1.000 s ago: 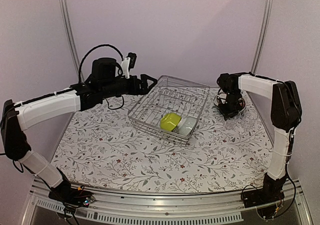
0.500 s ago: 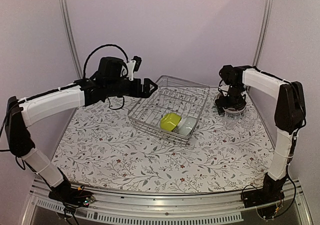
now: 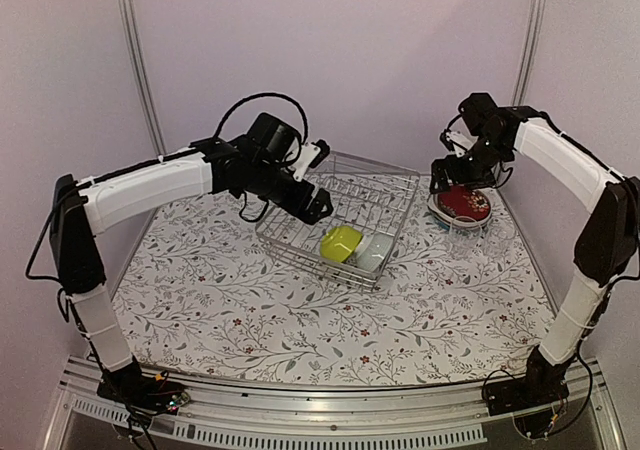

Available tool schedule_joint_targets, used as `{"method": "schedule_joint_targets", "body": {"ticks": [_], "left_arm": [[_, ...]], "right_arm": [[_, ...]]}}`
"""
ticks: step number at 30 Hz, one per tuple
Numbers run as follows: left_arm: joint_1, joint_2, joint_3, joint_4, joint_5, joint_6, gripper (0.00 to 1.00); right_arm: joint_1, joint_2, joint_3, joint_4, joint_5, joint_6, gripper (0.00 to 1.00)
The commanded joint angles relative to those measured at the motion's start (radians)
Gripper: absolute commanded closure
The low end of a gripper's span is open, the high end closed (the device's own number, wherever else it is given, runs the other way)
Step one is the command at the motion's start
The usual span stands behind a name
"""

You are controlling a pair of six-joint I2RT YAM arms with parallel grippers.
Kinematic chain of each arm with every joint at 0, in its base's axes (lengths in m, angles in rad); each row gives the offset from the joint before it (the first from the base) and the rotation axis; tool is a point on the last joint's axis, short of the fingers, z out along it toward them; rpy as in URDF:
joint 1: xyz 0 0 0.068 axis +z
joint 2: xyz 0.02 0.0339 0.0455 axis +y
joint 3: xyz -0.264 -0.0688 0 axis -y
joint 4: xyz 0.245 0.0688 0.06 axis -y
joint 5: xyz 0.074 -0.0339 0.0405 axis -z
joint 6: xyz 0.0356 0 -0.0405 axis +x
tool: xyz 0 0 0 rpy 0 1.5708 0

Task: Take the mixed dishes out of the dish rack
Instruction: Grab the bowl from the dish rack.

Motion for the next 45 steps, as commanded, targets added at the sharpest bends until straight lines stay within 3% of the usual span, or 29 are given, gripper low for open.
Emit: {"method": "schedule_joint_targets", "body": {"ticks": [1,16,34,45], "left_arm": [[-0.04,0.085,0.1,-0.146,0.021,0.071,0.0],[-0.134,0.365,0.363,-0.292,-0.076,0.094,0.05],[-0.14,0.496,0.438,-0.347,-0.135,0.081,0.06],[-0.136,0.53,0.463,-0.354,-0.192,0.077,0.16]], "right_arm": [[-0.006,-0.074,-0.02,0.045,-0.116,0.029,0.01],[-0.008,-0.148,-0.092,0.092,-0.121,0.041,0.01],[-0.02,-0.148,-0.116,0.112,-0.131,0.044,0.01],[-0.023,-0.141,-0.117,0.116,-0.137,0.046,0.01]]}}
